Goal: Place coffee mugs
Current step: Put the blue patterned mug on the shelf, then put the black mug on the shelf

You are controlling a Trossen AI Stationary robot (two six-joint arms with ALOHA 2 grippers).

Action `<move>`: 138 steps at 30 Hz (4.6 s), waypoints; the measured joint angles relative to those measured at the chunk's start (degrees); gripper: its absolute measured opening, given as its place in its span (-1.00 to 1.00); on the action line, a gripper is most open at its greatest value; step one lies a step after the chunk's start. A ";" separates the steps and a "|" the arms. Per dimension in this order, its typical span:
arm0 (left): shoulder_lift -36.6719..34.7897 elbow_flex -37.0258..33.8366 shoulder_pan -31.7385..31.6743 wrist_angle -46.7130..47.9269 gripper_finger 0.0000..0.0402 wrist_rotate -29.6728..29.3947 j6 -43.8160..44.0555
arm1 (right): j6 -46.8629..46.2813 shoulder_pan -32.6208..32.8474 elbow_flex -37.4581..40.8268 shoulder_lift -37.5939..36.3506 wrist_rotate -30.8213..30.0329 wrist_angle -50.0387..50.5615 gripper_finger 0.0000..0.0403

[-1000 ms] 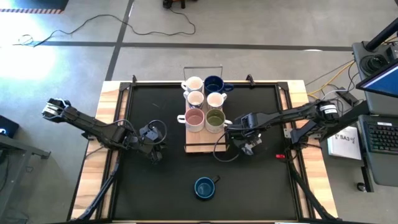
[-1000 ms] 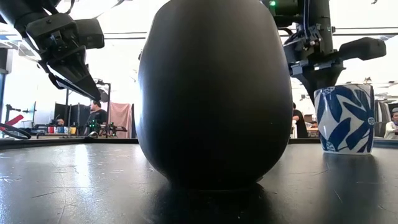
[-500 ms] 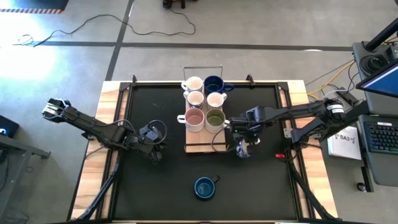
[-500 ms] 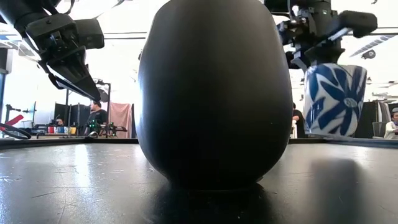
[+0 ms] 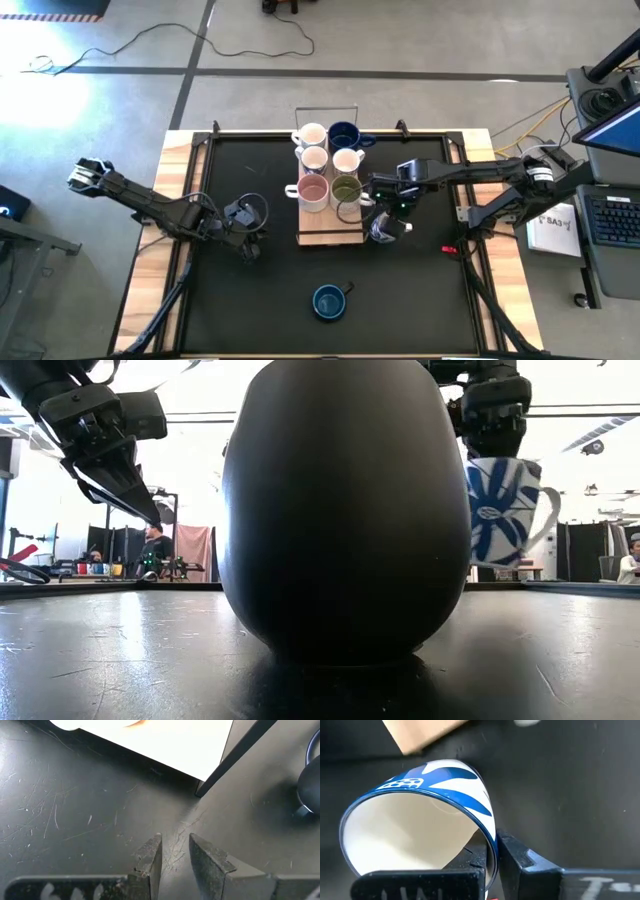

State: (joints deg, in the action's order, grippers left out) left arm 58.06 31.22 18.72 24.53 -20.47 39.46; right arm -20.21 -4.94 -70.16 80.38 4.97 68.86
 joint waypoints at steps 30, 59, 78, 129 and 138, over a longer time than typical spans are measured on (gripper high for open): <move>0.00 0.00 0.00 0.13 -0.60 0.00 -0.42 | 9.53 -3.36 -15.81 11.00 -0.20 1.04 -0.93; 0.00 0.00 -0.01 2.56 -0.60 -0.02 -1.01 | 13.11 -3.36 -21.15 17.31 4.09 0.15 -0.86; -0.01 0.00 -0.01 2.60 -0.60 -0.02 -1.02 | 14.89 -3.33 -21.17 17.31 7.51 -1.06 -0.66; 11.83 4.40 1.27 -25.91 -0.60 13.14 23.59 | 7.74 -1.25 -18.57 0.67 4.62 6.78 -0.62; 24.58 23.23 4.05 -5.14 -0.60 13.04 15.45 | 2.94 5.91 -6.61 -7.23 -0.83 4.92 -0.63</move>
State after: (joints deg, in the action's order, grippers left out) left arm 82.64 54.45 22.77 19.40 -7.43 54.91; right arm -17.27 0.98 -76.77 73.15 4.14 73.78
